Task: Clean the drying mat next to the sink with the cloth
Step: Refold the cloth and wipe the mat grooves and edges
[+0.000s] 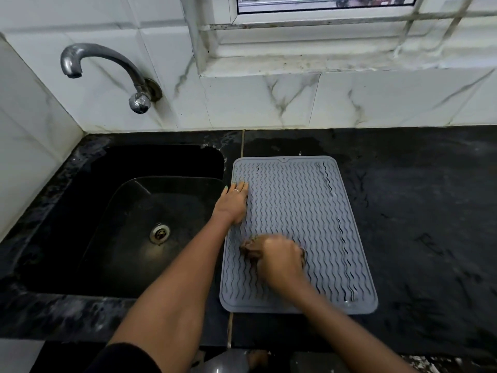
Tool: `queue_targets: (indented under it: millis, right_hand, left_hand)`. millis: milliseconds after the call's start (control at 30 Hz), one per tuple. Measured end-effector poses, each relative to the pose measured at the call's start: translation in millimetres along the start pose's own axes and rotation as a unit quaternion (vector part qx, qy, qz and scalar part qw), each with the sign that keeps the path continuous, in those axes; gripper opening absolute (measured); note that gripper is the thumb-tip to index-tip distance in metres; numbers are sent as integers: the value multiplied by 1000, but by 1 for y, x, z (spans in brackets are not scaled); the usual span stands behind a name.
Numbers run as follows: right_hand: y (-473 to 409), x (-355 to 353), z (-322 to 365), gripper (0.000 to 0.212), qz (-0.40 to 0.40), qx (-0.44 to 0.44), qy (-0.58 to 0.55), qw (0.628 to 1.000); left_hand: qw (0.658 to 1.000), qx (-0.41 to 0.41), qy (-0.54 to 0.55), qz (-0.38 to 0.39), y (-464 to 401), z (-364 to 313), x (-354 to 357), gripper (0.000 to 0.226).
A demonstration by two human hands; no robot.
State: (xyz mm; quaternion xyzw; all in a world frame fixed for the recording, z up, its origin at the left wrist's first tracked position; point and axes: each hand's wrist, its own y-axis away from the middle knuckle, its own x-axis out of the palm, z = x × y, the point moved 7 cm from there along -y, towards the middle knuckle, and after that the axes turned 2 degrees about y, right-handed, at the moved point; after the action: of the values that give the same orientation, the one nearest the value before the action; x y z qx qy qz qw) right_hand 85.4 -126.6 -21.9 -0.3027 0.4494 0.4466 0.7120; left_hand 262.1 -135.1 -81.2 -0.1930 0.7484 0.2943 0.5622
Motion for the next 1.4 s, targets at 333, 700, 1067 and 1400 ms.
queue_targets:
  millis: [333,700,1067,1400]
  right_hand:
    - [-90,26,-37,71,74,14,80,994]
    - [-16,-18,-30,38,-69,-25,-85,994]
    - [42,14,-7,51,-95,-109,14,989]
    - [15,-30,-24,33,-103,52,-143,983]
  left_hand:
    - [1000,-3,27,-11,40,1,10,56]
    - [998,-45,26,-45,64,-9,19,59]
    - [997,-53,25,-52,98,-14,29,56]
    - [996,-68,23,-59,125,-22,35,65]
